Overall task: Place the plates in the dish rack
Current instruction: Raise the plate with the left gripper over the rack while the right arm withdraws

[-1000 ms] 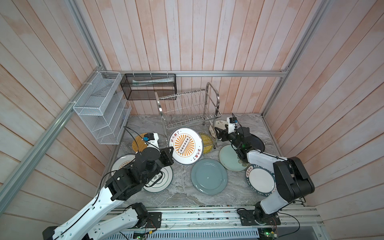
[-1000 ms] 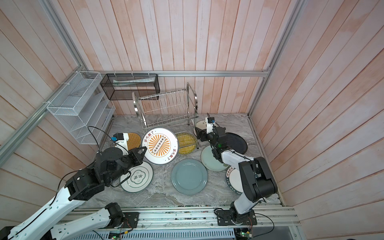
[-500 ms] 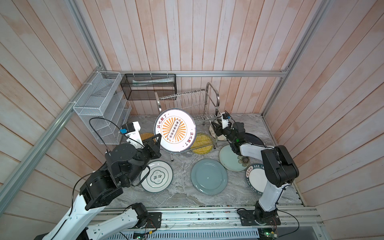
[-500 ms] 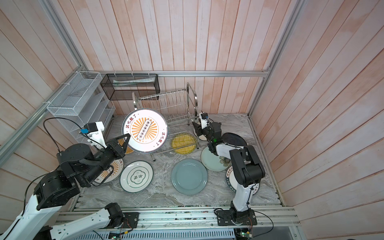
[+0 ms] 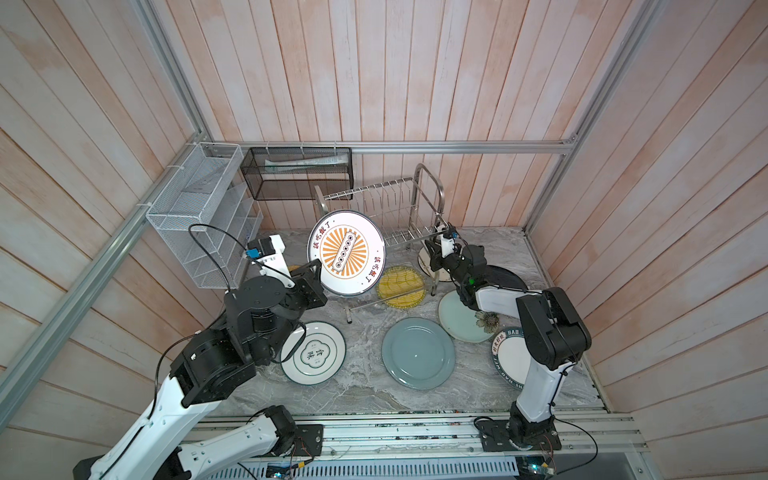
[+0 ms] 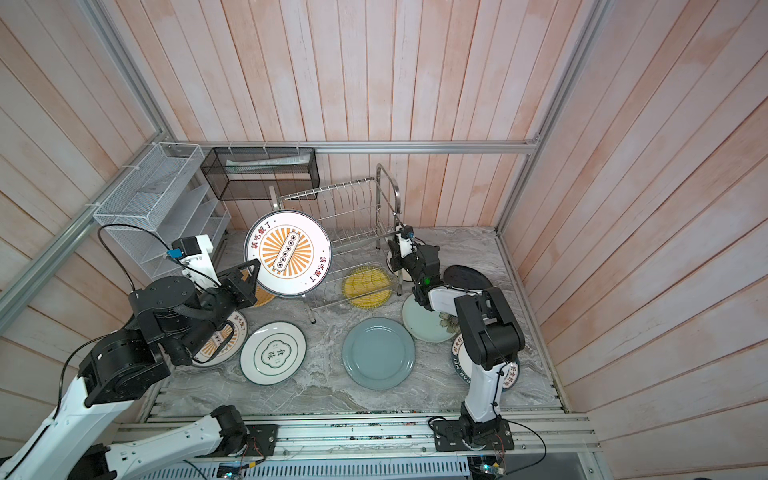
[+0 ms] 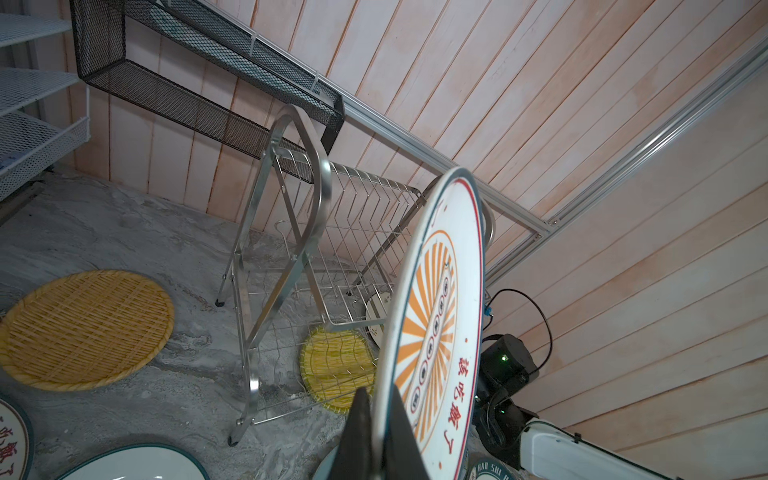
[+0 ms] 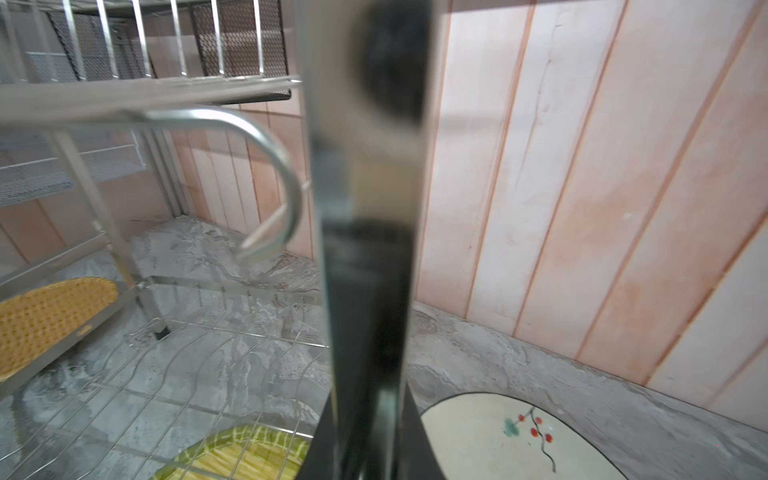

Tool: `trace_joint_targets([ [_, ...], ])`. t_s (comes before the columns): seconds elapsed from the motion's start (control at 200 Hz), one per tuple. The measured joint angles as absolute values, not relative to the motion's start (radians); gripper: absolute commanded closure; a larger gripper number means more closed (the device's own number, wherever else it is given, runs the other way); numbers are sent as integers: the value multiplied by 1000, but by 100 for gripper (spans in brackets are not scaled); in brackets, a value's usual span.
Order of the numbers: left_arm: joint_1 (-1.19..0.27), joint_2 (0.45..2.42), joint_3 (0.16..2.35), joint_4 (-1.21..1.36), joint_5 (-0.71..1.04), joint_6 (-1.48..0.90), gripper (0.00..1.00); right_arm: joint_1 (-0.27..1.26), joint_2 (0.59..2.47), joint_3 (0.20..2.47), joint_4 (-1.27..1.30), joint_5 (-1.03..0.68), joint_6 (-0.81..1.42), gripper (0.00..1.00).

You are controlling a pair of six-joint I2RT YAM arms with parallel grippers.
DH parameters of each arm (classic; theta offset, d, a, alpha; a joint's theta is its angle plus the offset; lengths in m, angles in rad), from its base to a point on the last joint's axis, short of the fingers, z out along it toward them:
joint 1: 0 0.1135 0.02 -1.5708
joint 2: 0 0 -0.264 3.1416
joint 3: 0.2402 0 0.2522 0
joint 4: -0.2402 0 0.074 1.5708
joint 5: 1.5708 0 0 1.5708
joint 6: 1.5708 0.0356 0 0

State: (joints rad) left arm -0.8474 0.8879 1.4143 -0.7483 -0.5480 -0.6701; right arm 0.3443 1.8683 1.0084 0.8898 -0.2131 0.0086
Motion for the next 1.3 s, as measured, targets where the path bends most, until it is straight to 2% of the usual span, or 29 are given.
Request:
trace_joint_targets([
  [0.075,-847,904,1428,-746,-554,-657,100,344,1842,981,885,-181,9,100],
  [0.36,-847,1012,1562,-717,-555,-563,100,366,1763,907,851,-51,45,100],
  [0.96,-827,1254,1788,-689,-590,-422,100,516,1729,881,813,426,203,100],
  [1.095,-796,1321,1860,-673,-604,-380,100,556,1729,892,785,487,229,87],
  [1.3,-749,1396,1890,-666,-612,-333,100,565,1715,885,762,472,318,53],
])
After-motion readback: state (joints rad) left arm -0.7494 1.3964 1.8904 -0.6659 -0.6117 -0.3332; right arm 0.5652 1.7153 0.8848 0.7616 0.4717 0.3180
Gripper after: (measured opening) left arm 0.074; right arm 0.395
